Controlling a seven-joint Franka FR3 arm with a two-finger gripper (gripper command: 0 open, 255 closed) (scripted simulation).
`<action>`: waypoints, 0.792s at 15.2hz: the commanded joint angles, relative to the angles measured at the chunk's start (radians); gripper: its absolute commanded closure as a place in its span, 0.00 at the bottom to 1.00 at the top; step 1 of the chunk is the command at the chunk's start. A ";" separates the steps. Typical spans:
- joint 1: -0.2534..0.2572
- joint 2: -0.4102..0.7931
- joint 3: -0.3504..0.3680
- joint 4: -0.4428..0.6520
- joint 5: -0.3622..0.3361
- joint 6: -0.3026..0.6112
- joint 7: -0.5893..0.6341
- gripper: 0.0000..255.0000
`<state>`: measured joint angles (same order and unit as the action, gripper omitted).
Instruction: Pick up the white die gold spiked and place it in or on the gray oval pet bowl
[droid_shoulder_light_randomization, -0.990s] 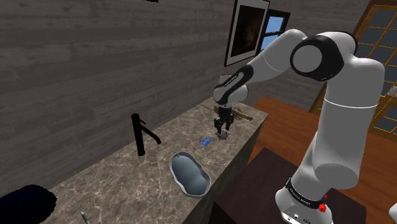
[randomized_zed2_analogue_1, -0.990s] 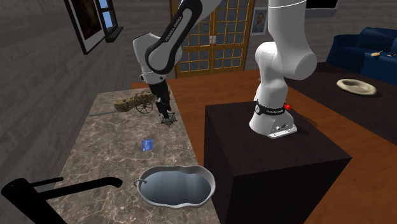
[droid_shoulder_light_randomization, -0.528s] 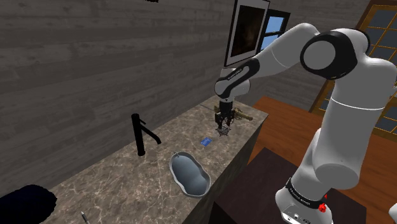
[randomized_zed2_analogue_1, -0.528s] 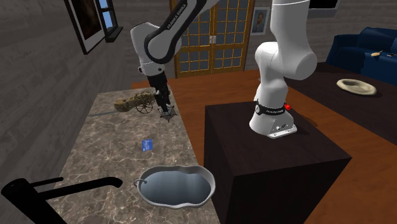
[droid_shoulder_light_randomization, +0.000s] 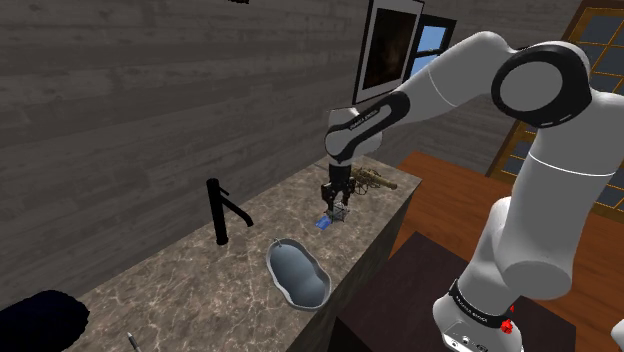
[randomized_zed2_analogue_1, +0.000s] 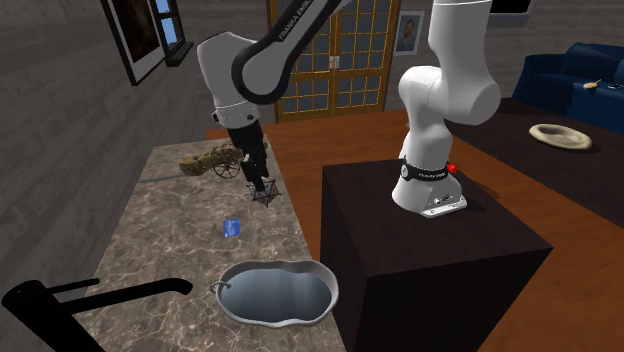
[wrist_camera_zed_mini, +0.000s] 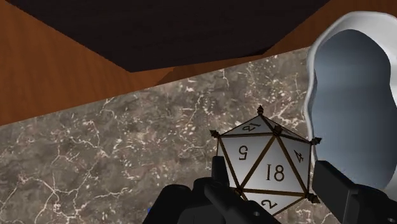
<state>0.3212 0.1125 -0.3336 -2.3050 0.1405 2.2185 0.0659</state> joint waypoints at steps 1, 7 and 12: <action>0.028 -0.012 0.022 -0.004 0.004 -0.002 0.050 1.00; 0.110 -0.012 0.094 0.022 0.028 -0.013 0.190 1.00; 0.175 0.013 0.151 0.076 0.049 -0.028 0.301 1.00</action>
<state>0.4809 0.1226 -0.1954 -2.2365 0.1851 2.1914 0.3405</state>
